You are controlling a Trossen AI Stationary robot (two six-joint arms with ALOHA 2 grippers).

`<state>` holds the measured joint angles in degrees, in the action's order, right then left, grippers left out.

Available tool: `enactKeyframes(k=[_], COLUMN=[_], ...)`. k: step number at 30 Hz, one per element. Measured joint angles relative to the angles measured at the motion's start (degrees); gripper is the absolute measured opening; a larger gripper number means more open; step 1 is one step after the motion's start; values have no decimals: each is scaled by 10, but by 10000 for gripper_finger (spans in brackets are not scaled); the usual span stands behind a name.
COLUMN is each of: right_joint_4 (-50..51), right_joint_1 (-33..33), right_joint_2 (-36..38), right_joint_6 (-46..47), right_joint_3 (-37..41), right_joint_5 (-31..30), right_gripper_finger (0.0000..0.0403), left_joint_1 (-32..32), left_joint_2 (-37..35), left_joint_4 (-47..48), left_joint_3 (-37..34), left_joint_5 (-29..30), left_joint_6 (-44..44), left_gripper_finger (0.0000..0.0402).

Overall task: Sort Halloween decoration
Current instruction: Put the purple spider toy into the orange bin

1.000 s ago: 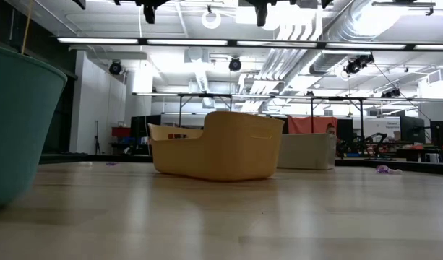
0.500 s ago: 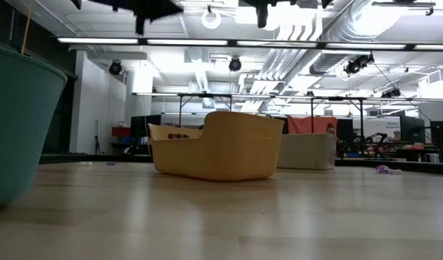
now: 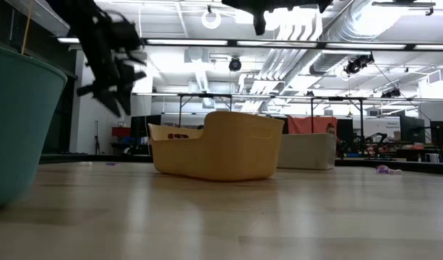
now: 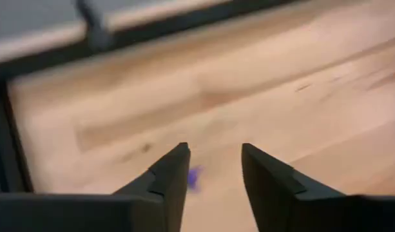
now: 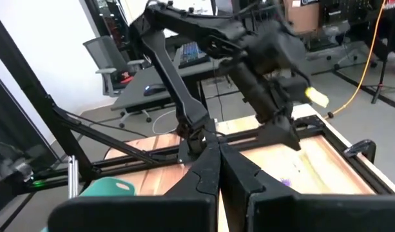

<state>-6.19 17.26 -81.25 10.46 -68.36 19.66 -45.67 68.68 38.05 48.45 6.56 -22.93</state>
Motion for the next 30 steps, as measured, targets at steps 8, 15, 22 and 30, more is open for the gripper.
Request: enactKeyframes(k=[8, 15, 22, 30], right_joint_4=[0, -10, -10, -9], right_joint_1=[0, 0, 0, 0], right_joint_2=[-17, -17, -17, -17], right_joint_6=[27, 37, 37, 37], right_joint_3=[0, 0, 0, 0], right_joint_5=[0, 0, 1, 3], right_gripper_finger=[0, 0, 0, 0], left_joint_1=[-9, -9, -9, -6], left_joint_2=[141, 219, 261, 265], left_joint_4=[20, 16, 11, 8], left_joint_3=[0, 0, 2, 3], left_joint_5=[-21, -20, -21, -23], left_joint_6=[-14, -21, -40, -23], left_gripper_finger=[177, 179, 177, 125])
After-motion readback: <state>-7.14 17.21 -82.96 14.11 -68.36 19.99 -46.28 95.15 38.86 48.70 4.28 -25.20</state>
